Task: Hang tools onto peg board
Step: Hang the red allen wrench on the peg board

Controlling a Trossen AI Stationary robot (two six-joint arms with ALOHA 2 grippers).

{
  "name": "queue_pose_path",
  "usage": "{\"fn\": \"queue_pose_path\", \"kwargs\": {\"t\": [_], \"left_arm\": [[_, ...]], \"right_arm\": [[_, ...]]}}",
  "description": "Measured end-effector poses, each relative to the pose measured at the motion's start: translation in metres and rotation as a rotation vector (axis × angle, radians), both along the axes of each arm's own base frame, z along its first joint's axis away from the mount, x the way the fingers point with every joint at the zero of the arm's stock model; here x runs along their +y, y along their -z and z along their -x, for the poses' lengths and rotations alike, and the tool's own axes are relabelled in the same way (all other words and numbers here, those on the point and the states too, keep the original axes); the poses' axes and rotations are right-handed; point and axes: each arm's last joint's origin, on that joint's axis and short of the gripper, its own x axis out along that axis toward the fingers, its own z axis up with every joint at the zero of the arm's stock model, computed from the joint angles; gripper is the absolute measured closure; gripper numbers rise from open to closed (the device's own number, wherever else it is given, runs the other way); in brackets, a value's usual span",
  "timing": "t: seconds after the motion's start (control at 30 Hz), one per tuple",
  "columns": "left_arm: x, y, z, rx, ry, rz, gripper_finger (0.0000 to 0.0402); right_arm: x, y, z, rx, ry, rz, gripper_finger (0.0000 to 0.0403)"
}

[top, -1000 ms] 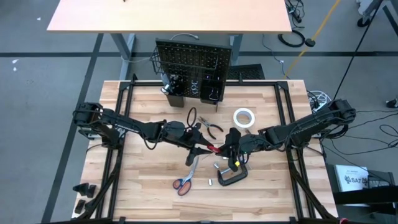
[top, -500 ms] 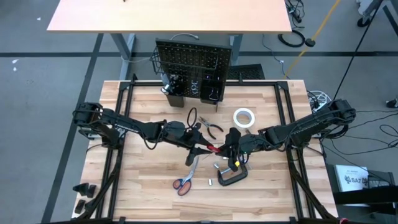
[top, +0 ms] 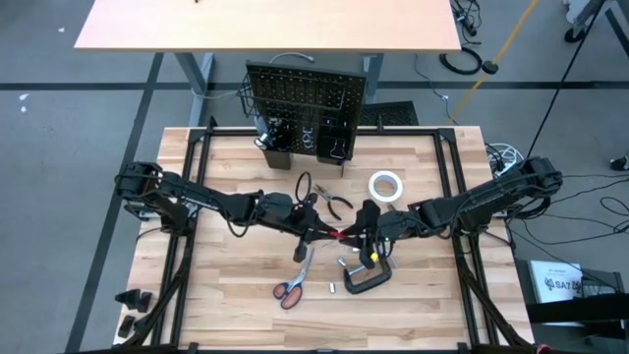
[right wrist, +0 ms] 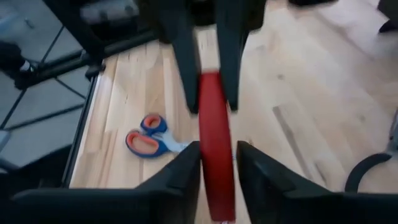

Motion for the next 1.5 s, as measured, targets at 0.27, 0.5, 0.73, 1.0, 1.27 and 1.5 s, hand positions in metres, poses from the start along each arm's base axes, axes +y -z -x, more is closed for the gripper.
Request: {"fn": "queue_pose_path", "kwargs": {"t": [0.27,0.5,0.73,1.0,1.27,1.5], "left_arm": [[0.003,-0.005,0.003,-0.008,-0.097,-0.043,0.0378],[0.009,-0.023,0.018,0.003,-0.307,-0.138,0.0378],[0.01,-0.042,0.054,-0.071,-0.542,-0.208,0.0378],[0.022,-0.032,0.097,-0.336,-0.713,-0.094,0.0378],[0.041,-0.014,0.103,-0.42,-0.854,-0.076,0.0378],[0.066,-0.013,0.099,-0.484,-0.926,-0.095,0.0378]], "right_arm": [[-0.002,-0.009,0.007,-0.019,-0.019,0.032,0.0244],[-0.007,-0.026,0.037,0.03,0.02,0.04,0.0243],[-0.006,-0.03,0.066,0.098,0.177,0.117,0.0243],[-0.003,-0.031,0.069,0.079,0.231,0.162,0.0243],[-0.004,-0.032,0.068,0.059,0.268,0.194,0.0243],[-0.004,-0.033,0.068,0.049,0.268,0.194,0.0243]]}}
